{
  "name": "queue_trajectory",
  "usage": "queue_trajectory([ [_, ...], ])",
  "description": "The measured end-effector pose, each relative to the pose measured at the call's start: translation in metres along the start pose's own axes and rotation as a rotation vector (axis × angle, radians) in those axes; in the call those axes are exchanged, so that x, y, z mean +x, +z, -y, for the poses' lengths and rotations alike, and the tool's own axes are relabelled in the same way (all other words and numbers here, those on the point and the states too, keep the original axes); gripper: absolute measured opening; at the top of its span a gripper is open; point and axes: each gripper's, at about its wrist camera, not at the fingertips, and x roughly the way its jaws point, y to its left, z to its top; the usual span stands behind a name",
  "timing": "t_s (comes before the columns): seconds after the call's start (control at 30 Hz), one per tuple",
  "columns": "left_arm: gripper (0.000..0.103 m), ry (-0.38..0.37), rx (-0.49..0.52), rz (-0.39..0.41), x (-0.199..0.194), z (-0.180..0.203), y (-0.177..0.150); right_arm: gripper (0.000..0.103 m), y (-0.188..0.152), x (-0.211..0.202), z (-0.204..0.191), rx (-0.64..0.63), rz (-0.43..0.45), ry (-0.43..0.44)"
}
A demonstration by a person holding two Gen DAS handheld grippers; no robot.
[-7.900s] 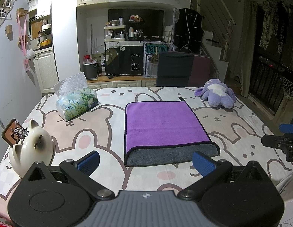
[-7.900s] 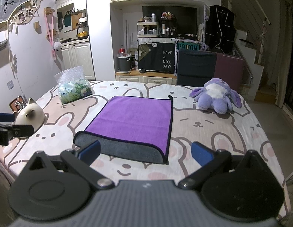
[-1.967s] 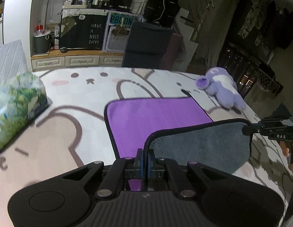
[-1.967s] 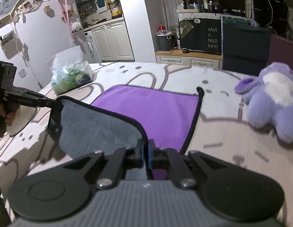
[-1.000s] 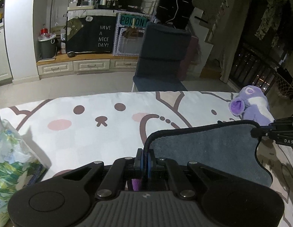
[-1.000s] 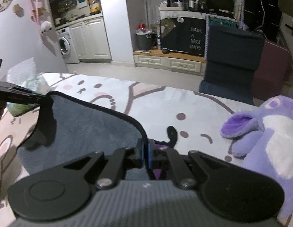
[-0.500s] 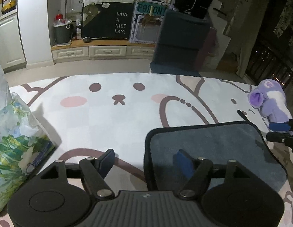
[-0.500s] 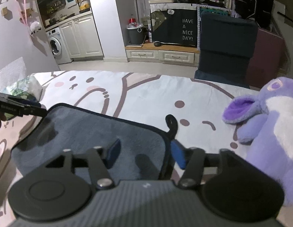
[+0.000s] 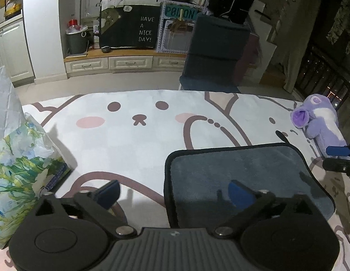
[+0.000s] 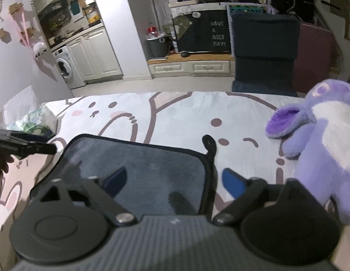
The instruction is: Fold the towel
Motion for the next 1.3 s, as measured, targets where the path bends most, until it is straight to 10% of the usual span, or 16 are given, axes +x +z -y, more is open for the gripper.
queue_trajectory([
  [1.3,0.103,0.043,0.002,0.064,-0.089,0.054,-0.018,0.103,-0.019,-0.092,-0.028,0.017,0.085,-0.075],
])
